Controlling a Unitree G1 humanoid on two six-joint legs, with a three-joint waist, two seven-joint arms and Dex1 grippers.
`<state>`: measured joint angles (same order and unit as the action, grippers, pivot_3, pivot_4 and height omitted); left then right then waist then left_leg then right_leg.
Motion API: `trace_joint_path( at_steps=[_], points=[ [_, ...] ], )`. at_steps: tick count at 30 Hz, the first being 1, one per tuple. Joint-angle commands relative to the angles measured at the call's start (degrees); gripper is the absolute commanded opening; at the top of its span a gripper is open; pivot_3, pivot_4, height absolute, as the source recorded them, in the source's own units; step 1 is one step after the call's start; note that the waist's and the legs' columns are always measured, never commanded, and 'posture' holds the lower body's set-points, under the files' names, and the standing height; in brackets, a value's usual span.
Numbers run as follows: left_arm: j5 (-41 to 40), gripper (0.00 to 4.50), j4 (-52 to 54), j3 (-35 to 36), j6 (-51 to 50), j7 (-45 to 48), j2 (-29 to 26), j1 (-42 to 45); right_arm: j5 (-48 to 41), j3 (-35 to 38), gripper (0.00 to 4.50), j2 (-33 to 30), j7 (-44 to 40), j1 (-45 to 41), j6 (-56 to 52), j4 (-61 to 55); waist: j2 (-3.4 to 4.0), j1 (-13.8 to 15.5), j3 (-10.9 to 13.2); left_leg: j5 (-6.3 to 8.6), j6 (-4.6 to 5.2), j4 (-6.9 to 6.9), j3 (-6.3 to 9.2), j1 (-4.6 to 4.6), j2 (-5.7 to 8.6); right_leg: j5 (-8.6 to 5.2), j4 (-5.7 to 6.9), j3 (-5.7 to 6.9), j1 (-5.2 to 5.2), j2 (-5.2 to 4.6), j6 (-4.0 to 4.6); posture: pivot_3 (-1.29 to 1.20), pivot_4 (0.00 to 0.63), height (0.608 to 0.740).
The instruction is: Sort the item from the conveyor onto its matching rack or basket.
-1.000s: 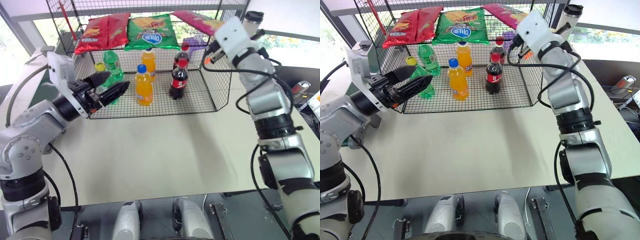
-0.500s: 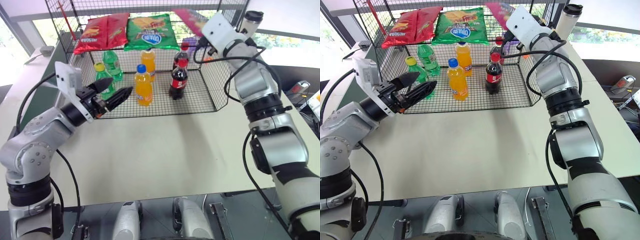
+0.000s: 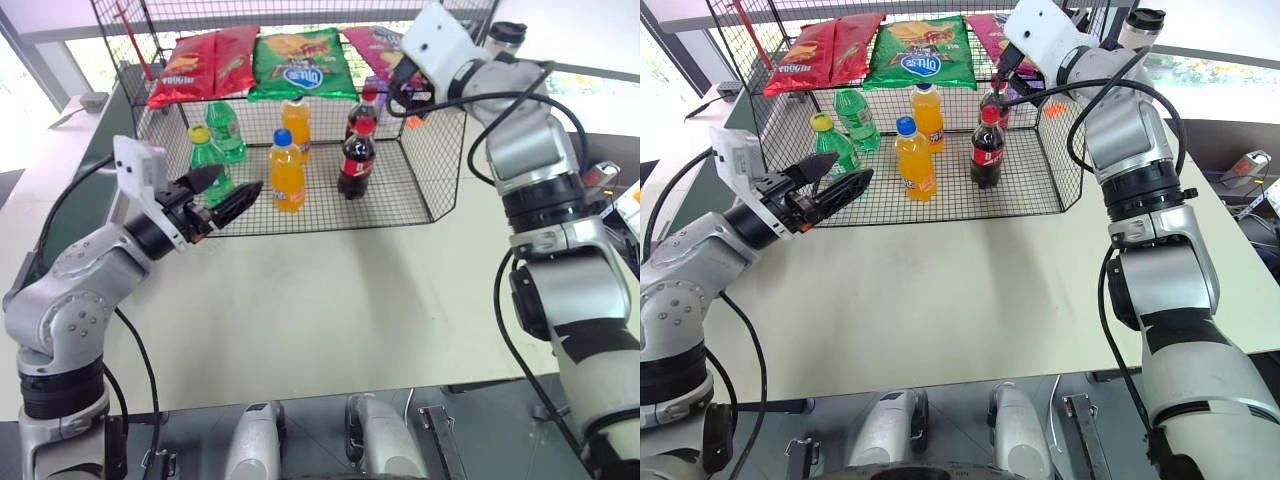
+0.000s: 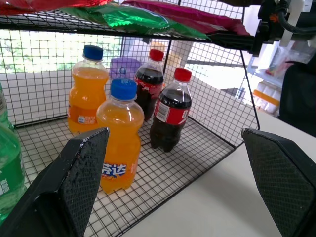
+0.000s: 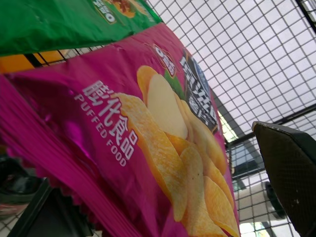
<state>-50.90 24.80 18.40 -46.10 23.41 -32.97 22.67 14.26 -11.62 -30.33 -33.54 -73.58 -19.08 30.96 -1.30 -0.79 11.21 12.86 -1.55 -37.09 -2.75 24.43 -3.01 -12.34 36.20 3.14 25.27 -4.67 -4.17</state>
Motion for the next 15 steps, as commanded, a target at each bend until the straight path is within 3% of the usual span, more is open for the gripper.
trace_joint_path(
  at_steps=[1, 15],
  points=[
    [0.4, 4.5, 0.8, 0.0, 1.3, 0.0, 0.1, -0.4, -0.9, 1.1, 4.43, -0.7, -2.1, -1.5, -0.2, -3.0, 0.0, 0.0, 0.0, 0.0, 0.0, 0.0, 0.0, 0.0, 0.0, 0.0, 0.0, 0.0, 0.0, 0.0, 0.0, 0.0, 0.15, 0.74],
    [0.8, 4.5, 1.0, -0.2, 1.4, -0.3, 0.2, -1.2, -3.7, 1.2, 4.43, 1.2, -6.4, 0.5, -1.3, -7.5, 0.0, 0.1, 0.0, 0.0, 0.0, 0.0, 0.0, 0.01, 0.0, 0.0, -0.01, 0.0, 0.01, 0.0, 0.0, 0.0, 0.15, 0.74]
  ],
)
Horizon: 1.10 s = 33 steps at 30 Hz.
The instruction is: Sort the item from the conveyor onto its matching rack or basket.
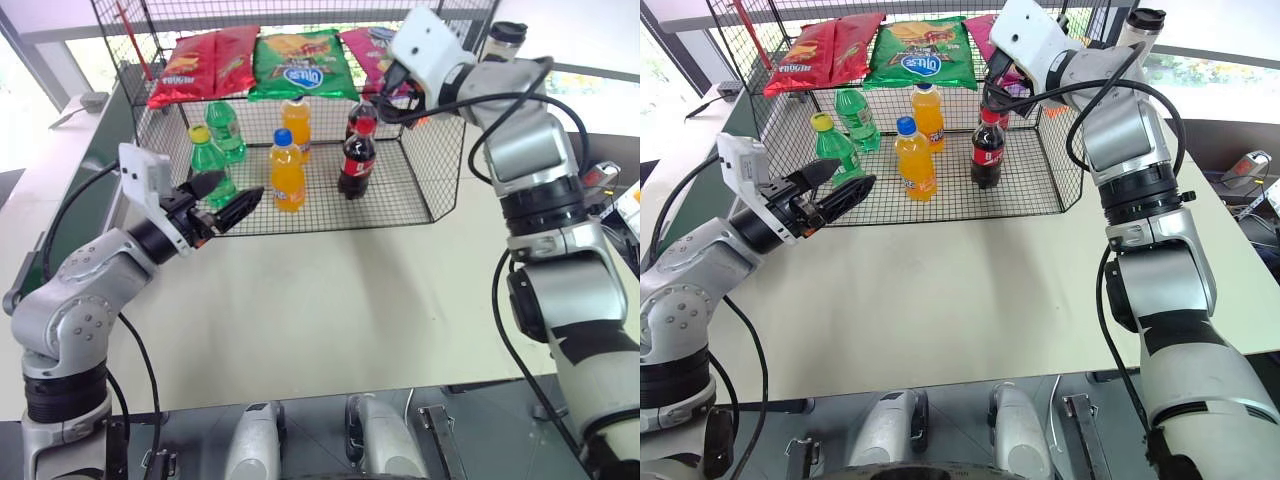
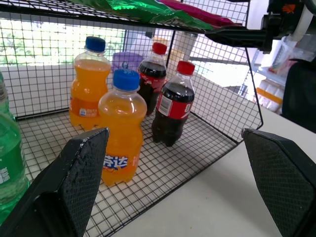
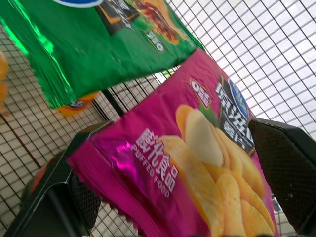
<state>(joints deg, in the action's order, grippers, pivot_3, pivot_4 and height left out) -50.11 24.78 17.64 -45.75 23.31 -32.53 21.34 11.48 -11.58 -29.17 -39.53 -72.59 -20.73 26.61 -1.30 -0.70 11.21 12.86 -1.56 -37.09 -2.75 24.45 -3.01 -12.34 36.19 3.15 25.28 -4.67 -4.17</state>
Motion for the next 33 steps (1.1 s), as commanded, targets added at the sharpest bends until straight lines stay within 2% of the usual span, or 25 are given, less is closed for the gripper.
trace_joint_path(
  at_steps=[1, 14, 19, 22, 24, 26, 29, 33],
  points=[
    [0.0, 4.5, 1.0, 0.5, 1.0, -0.2, -0.3, 0.1, -1.0, 1.1, 4.43, 0.1, -0.5, -0.3, 0.3, -3.5, 0.0, 0.0, 0.0, 0.0, 0.0, 0.0, 0.0, 0.0, 0.0, 0.0, 0.0, 0.0, 0.0, 0.0, 0.0, 0.0, 0.15, 0.74],
    [2.4, 4.5, 0.9, 0.4, 3.6, 0.1, 0.0, 0.3, -3.2, 3.0, 4.43, -0.8, -1.0, 4.1, 1.4, -11.8, 0.0, 0.0, 0.0, 0.0, 0.0, 0.02, 0.0, 0.0, 0.0, 0.0, -0.01, 0.01, 0.0, 0.0, 0.0, 0.0, 0.15, 0.74],
    [5.1, 4.5, 0.2, 0.5, 5.8, -0.1, -0.5, 0.5, -8.0, 8.1, 4.43, -2.8, -1.9, 8.4, 1.9, -20.5, 0.0, 0.2, 0.0, 0.0, 0.0, 0.01, 0.0, 0.01, 0.0, 0.0, -0.03, 0.02, 0.0, 0.0, 0.0, 0.0, 0.15, 0.74],
    [6.4, 4.5, -0.1, 0.7, 5.6, 0.6, -2.4, -0.1, -14.7, 14.2, 4.43, -4.4, -3.9, 12.2, -0.2, -28.3, 0.0, 0.2, 0.0, 0.0, 0.0, 0.01, 0.0, 0.02, 0.0, 0.0, -0.04, 0.02, 0.0, 0.0, 0.0, 0.0, 0.15, 0.74],
    [7.4, 4.5, 1.3, 0.5, 5.3, 1.4, -4.1, -2.3, -24.4, 22.1, 4.43, -4.9, -5.4, 16.9, -7.9, -35.5, 0.0, 0.2, 0.0, 0.0, 0.0, 0.04, 0.0, 0.02, -0.01, 0.0, -0.06, 0.04, 0.0, 0.0, 0.0, 0.0, 0.15, 0.74],
    [7.4, 4.5, 2.4, 0.9, 5.3, 1.8, -5.0, -4.1, -29.8, 26.1, 4.43, -5.4, -5.3, 20.1, -13.5, -40.1, -0.01, 0.2, 0.0, 0.01, 0.0, 0.07, 0.01, 0.0, -0.01, -0.01, -0.08, 0.04, -0.03, -0.01, -0.01, 0.0, 0.15, 0.74],
    [6.0, 4.5, 6.5, 1.9, 3.4, 2.0, -6.4, -8.7, -42.7, 34.0, 4.43, -4.9, -5.3, 29.5, -24.4, -48.4, -0.04, 0.1, 0.0, 0.02, 0.0, 0.06, 0.01, -0.02, -0.04, -0.01, -0.08, 0.05, -0.05, 0.0, 0.01, 0.0, 0.15, 0.74],
    [1.9, 4.5, 11.7, 2.3, 0.8, -0.7, -4.5, -13.4, -50.9, 36.1, 4.43, -3.4, -5.5, 43.2, -29.9, -52.7, -0.01, 0.2, 0.0, 0.02, 0.01, 0.06, 0.02, -0.04, -0.04, -0.08, -0.08, 0.04, -0.06, -0.01, 0.18, 0.0, 0.15, 0.74]
  ],
)
